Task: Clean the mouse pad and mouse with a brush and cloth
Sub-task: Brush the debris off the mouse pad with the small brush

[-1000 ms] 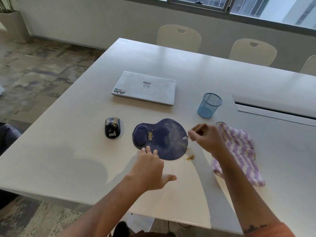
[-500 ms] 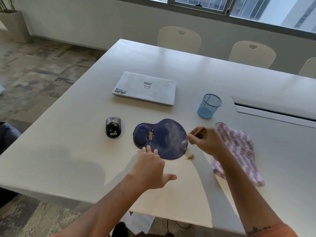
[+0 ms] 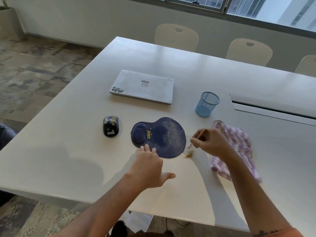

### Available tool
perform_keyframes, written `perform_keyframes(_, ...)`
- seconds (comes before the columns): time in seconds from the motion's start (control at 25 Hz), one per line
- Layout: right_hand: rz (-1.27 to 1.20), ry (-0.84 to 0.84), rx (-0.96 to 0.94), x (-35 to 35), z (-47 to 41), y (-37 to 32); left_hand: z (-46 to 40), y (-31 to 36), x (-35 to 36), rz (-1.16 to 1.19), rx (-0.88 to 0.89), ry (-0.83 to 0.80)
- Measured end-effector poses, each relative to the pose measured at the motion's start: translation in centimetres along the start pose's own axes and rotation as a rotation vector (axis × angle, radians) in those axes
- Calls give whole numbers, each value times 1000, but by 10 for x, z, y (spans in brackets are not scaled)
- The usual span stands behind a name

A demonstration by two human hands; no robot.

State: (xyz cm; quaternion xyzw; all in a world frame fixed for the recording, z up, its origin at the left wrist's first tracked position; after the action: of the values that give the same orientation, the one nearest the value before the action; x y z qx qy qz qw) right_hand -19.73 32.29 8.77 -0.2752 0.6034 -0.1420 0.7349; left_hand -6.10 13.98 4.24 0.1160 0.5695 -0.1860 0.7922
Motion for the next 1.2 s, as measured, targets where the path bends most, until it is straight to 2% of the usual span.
perform_keyframes(0.16, -169, 109, -25, 5, -7, -17, -2, 0, 3, 9, -3, -3)
perform_keyframes(0.44, -117, 2, 63, 7, 7, 11, 0, -1, 1, -2, -12, 6)
perform_keyframes(0.56, -223, 104, 59, 1, 2, 1, -1, 1, 1, -1, -7, 4)
perform_keyframes(0.68, -329, 124, 35, 25, 3, -11, -1, 0, 2, 4, -8, 4)
perform_keyframes(0.92, -58, 2, 48, 20, 7, -9, 0, -1, 2, 10, -11, 9)
perform_keyframes(1.08, -195, 142, -11, 20, -9, -48, -1, 0, 3, 24, -12, 6)
perform_keyframes(1.2, -248, 139, -44, 42, -22, -61, 1, -1, 2, 17, -11, 3)
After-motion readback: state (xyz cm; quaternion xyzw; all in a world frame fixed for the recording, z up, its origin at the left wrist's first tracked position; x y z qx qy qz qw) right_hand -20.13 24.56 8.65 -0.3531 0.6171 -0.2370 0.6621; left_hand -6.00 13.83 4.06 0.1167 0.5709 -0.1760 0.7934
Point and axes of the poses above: each hand's wrist, its own z-axis away from the middle knuckle, its own x-axis out of the palm, y = z × x, the point moved 9 cm from there along -z, towards the middle knuckle, and after that the axes turned 13 degrees about x, right-handed, at the moved point
